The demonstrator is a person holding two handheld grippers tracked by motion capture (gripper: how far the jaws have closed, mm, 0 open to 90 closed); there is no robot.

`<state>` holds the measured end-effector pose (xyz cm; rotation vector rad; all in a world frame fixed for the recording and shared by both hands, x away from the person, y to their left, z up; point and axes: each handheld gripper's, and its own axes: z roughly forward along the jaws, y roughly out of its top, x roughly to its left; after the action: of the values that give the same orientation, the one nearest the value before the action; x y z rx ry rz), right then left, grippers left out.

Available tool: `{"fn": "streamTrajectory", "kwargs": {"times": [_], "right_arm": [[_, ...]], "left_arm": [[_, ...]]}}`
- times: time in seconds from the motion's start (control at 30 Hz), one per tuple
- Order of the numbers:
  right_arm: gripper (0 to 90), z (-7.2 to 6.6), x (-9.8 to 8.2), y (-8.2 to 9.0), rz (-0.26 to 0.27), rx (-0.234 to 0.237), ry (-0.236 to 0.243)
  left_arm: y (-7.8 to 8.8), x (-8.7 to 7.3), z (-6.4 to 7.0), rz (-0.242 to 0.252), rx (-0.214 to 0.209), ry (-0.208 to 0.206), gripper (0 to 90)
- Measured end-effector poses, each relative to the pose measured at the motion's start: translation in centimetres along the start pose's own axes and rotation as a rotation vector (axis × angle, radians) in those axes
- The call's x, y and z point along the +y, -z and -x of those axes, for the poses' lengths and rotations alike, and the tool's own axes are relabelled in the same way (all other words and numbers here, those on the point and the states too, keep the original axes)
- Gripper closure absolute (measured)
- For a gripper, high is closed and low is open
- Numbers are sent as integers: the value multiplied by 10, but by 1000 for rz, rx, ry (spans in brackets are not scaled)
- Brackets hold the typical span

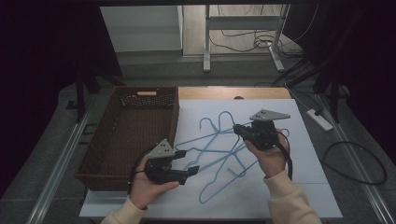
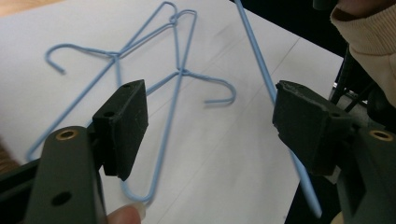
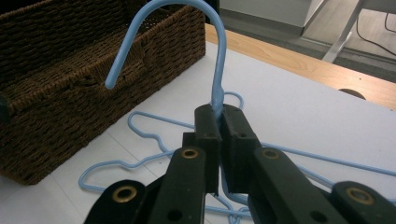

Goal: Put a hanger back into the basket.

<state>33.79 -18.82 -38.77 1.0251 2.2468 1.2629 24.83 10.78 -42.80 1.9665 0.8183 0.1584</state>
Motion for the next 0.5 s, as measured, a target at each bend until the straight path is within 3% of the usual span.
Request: {"fn": "streamTrajectory", "kwargs": {"times": [0.5], "right_arm": [[867,-18,-1,-4,8,-16,41]], "left_arm": [[-49,18,16,-53,-72,-25,294]]}}
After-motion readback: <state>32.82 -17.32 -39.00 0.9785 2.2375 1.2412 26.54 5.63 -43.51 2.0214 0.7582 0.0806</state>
